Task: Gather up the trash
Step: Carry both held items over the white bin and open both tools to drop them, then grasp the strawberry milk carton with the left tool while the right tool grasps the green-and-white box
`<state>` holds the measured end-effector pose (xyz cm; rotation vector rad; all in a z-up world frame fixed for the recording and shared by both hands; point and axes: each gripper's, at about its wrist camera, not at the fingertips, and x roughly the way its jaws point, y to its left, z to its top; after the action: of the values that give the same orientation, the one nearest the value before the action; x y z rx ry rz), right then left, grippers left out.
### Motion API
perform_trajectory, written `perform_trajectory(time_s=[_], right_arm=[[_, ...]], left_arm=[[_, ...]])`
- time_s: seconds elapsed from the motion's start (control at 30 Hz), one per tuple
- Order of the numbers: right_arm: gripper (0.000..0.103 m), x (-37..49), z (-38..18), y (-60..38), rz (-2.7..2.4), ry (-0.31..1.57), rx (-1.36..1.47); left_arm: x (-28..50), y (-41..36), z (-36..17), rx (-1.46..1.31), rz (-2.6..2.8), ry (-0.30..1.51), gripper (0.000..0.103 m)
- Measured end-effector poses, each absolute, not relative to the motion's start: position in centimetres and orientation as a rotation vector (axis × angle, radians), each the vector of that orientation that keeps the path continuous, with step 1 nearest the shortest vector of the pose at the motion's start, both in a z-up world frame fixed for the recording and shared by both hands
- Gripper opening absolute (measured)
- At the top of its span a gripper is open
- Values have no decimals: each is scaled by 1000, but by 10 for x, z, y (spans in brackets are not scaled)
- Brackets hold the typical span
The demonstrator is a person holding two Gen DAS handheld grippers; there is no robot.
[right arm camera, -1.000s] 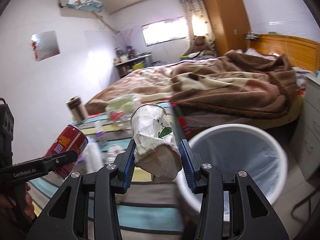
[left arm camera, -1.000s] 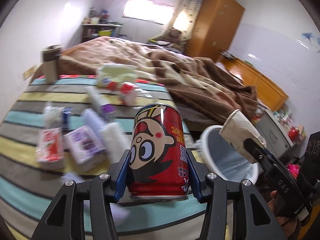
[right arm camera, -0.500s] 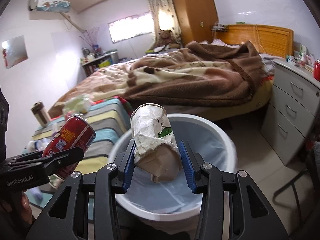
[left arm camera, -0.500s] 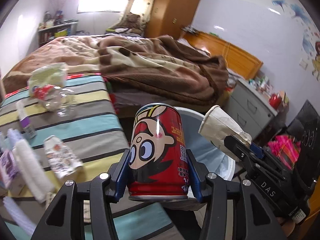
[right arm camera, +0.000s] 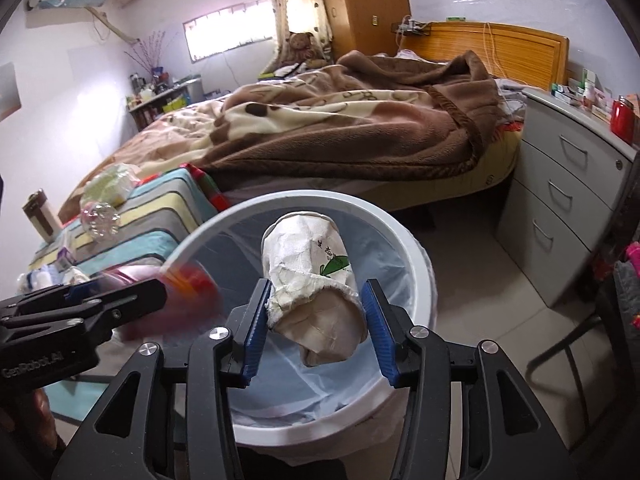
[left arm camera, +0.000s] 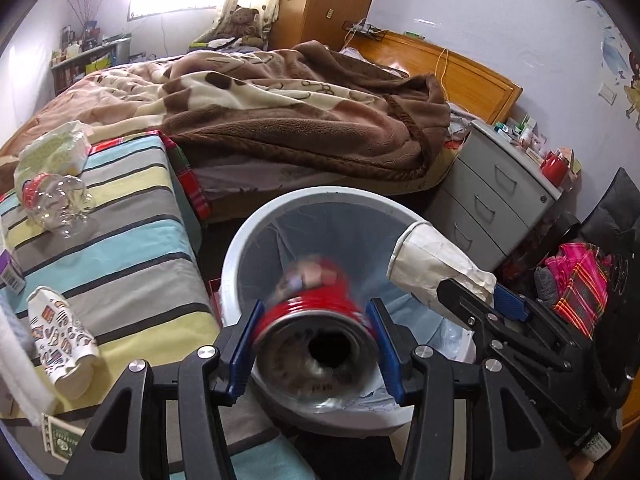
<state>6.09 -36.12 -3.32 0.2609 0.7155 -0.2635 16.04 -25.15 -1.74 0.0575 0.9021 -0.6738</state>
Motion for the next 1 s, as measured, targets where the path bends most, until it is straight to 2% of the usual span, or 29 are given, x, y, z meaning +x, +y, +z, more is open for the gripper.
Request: perform_trajectory(time_s=[0.03, 0.1, 0.13, 0.63, 1.0], right_arm=[[52, 60, -32, -362, -262, 717, 260], [63, 59, -31, -361, -260, 716, 255], [65, 60, -31, -360, -262, 713, 253], [66, 55, -8, -323, -188, 643, 235], [70, 65, -8, -274, -29, 626, 216]], left_arm=[[160, -251, -17, 48, -690, 898, 52], [160, -250, -16, 43, -700, 898, 55], [160, -248, -15, 42, -698, 895, 59], [147, -185, 15, 8, -583, 818, 63], [144, -103, 22, -49, -456, 789, 64]])
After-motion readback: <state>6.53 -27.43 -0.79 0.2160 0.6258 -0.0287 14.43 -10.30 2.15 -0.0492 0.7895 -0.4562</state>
